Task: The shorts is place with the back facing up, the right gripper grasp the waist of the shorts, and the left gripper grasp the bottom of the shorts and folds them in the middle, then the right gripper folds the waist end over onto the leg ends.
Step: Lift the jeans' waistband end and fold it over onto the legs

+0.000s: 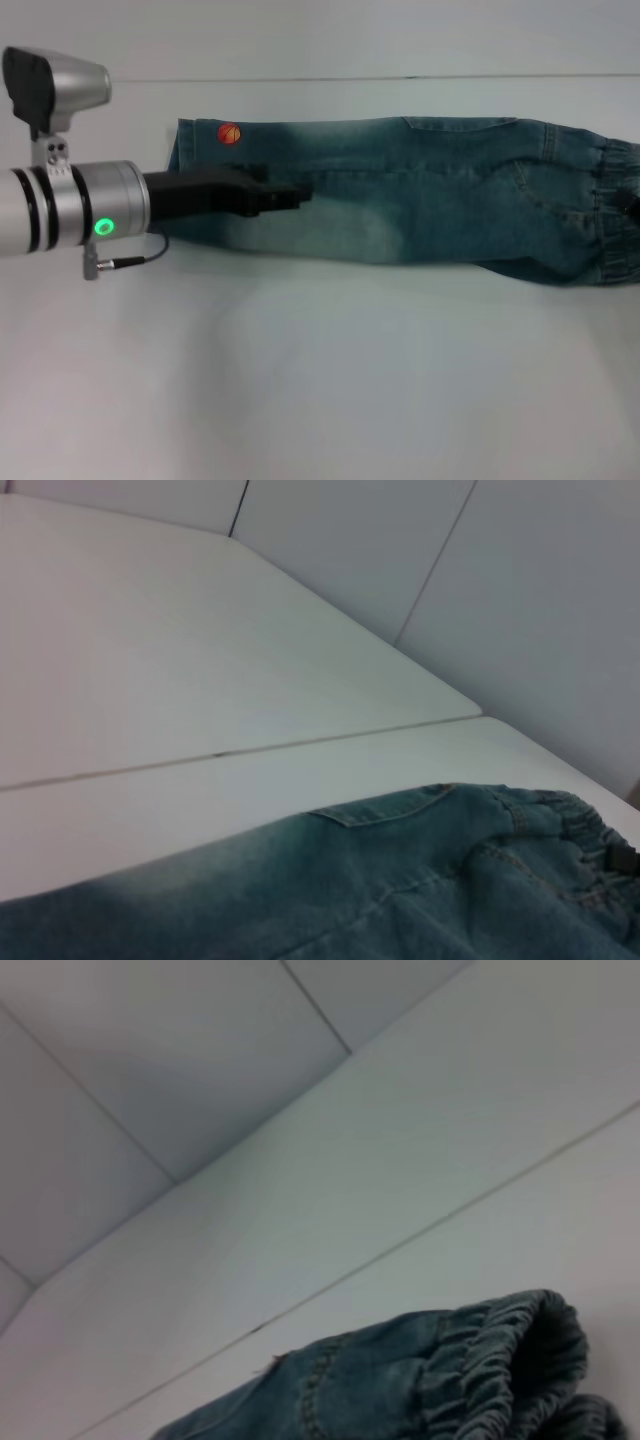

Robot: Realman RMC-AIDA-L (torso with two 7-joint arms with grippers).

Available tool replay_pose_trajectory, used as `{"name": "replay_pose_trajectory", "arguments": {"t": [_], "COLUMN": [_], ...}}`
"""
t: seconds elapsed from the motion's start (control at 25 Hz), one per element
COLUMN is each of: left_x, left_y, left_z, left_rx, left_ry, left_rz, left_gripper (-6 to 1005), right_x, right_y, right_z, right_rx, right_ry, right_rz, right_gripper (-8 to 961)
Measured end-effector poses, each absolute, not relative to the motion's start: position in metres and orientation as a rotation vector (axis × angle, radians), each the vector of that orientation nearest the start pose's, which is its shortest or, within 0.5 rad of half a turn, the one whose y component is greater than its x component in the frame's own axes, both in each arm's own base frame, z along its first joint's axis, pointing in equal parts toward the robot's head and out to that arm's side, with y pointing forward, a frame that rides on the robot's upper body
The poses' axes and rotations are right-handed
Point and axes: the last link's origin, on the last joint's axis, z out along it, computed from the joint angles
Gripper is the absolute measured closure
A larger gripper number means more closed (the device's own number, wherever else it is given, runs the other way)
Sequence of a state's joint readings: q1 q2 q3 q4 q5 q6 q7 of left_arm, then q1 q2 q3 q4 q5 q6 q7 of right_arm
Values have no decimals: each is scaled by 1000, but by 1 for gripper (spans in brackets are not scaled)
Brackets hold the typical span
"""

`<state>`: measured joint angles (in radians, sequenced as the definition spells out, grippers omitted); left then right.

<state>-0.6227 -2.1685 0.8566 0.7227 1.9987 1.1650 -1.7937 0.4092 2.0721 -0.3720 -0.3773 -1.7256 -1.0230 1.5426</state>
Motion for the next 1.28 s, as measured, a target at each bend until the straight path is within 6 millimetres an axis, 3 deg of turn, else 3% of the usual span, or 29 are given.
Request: {"name": "replay_pose_trajectory", "arguments": {"t": [0.2,0.36,0.56,0.84,1.28], "left_x": [-224,-221,-215,-215,-190], "left_y": [382,380,378,378,363], "left_z": [-52,-66,-85,-115,-149], "left_rx": [-2509,-2470,-2411,-2227,-2287], "left_ry": [-964,-881,-672,-506,-380], "left_rz": [-634,-756,-832,-712,-618], "left_gripper": [157,157,274,494,916], "right_x": [381,378,375,368,350], "right_y": [319,312,301,279,249], "right_z": [29,40,57,80,104], "right_rx": [-1677,-1684,-1699,-1753,-1873], "right_ry": [1376,1376,1377,1356,1287], "right_rz": [893,952,1020,1102,1219], "right_gripper": [849,849,848,849,852]}}
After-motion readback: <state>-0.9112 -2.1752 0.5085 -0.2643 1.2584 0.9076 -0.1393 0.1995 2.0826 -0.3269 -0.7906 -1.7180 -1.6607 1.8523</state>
